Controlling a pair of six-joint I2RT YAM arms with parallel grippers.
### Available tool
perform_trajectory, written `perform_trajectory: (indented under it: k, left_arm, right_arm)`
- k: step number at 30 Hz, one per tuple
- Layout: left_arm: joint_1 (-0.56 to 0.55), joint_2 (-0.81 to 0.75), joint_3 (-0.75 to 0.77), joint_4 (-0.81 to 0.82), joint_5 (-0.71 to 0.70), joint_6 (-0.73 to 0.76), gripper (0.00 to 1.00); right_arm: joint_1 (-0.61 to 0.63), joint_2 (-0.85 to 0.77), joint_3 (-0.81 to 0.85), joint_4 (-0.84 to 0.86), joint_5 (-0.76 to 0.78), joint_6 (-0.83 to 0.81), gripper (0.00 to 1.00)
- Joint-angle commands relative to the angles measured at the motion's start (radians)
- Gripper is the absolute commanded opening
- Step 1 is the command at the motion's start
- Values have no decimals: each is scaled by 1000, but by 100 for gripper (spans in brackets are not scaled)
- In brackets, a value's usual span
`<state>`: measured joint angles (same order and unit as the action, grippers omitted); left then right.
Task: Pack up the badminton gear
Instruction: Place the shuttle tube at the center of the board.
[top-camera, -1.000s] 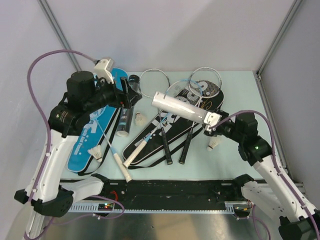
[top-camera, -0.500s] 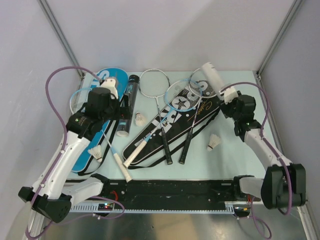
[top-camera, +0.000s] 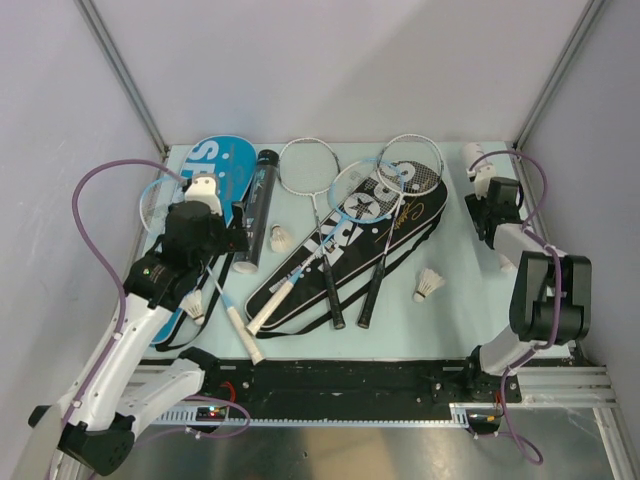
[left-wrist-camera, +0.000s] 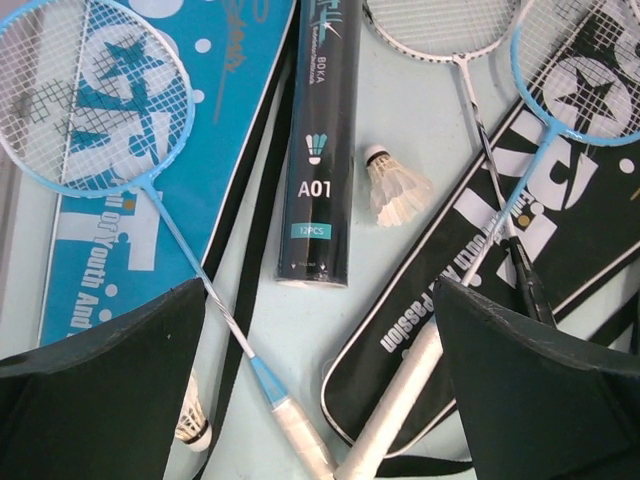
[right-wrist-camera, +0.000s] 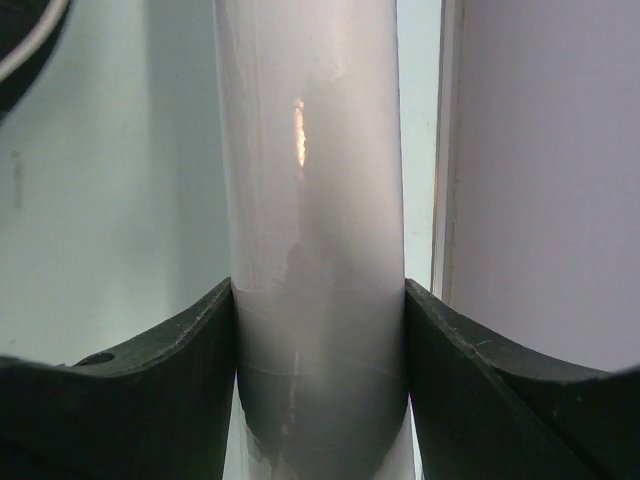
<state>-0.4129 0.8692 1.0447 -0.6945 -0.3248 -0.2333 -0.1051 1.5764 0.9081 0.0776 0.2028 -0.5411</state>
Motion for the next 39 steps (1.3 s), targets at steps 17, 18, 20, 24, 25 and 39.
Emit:
perform_trajectory:
  k: [17,18,20,24,25,39]
  left_arm:
    - [-4,-21,-17,68,-108,31,100]
    - [-4,-20,-19,68,-107,31,100]
    - [-4,-20,-22,68,-100,33,100]
    - [-3,-18,-23,68,-91,34,100]
    - [-4,-18,-24,68,-90,35,100]
    - [7,40,-10,73,-94,54,100]
  right_arm:
    - [19,100,107,-136,9,83,63]
    - [23,94,108,-141,14,83,65]
    - [27,84,117,-166,27,84,70]
    - [28,47,130,-202,46,85,82]
    - [28,37,132,-212,45,86,85]
    - [60,-93,170,-329,-31,141,85]
